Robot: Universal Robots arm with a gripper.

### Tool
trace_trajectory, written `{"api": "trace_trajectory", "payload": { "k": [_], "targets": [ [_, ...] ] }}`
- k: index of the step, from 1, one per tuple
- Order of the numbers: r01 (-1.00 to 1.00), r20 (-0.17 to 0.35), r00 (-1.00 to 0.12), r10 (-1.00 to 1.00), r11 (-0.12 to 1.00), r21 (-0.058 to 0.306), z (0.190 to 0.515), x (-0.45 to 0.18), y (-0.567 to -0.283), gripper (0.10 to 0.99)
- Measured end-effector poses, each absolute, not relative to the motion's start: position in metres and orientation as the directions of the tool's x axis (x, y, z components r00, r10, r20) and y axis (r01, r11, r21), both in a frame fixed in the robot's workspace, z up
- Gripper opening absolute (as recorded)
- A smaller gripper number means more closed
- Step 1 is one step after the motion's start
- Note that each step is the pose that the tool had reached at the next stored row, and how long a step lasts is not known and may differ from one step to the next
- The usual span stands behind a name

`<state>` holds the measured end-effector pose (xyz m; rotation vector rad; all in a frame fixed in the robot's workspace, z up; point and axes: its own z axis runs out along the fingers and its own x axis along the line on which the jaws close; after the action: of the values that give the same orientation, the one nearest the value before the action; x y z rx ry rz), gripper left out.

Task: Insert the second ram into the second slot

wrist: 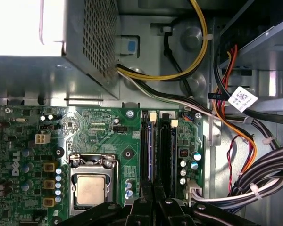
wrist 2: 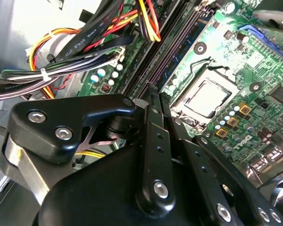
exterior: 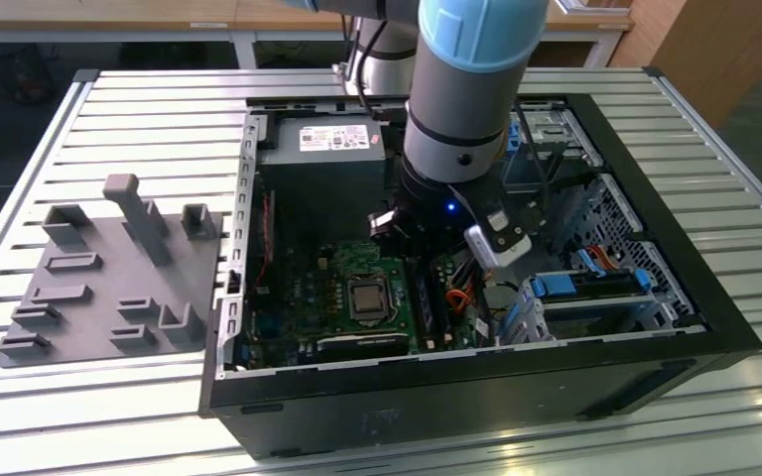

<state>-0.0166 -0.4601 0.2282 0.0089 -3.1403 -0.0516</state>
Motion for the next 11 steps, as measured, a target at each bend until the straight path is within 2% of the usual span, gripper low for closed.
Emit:
{"api": "trace_trajectory", "payload": {
  "k": [11],
  "targets": [
    [-0.005,0.001,-1.000,-0.005,0.999,0.033,0.2269,-0.0151,-0.4636,0.129]
  ]
}}
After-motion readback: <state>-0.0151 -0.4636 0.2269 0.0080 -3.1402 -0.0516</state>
